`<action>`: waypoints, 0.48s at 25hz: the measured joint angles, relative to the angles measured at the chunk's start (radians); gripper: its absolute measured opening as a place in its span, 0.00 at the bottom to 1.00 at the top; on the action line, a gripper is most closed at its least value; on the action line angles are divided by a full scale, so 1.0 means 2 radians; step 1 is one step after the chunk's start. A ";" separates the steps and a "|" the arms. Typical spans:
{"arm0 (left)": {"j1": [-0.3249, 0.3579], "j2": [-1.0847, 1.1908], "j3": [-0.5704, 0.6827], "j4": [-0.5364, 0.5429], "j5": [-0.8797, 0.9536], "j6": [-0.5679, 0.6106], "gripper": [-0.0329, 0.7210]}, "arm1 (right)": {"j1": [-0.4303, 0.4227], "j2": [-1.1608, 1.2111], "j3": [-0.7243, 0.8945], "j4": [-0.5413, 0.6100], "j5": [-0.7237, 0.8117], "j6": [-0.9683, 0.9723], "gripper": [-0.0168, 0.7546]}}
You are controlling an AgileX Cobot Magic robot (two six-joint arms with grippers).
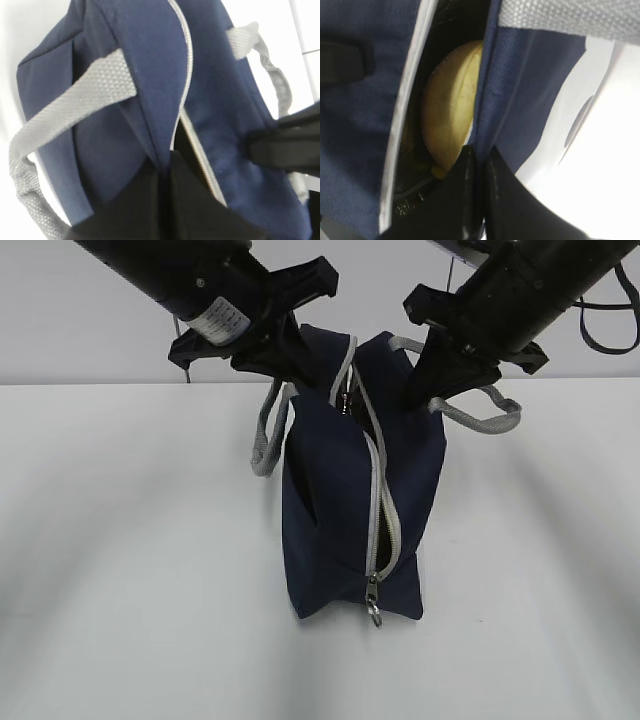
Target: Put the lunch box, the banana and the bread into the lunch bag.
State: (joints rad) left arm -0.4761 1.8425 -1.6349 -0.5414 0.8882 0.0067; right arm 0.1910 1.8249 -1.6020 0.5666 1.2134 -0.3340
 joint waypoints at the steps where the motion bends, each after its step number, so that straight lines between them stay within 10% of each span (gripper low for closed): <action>1: 0.003 0.004 0.000 -0.001 -0.002 0.000 0.04 | 0.000 0.000 0.000 -0.001 -0.002 0.000 0.02; 12: 0.005 0.029 -0.006 -0.005 -0.024 0.000 0.04 | 0.000 0.002 0.000 -0.015 -0.019 0.004 0.02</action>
State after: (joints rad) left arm -0.4665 1.9007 -1.6476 -0.5513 0.8406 0.0067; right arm 0.1910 1.8281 -1.6020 0.5374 1.1759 -0.3260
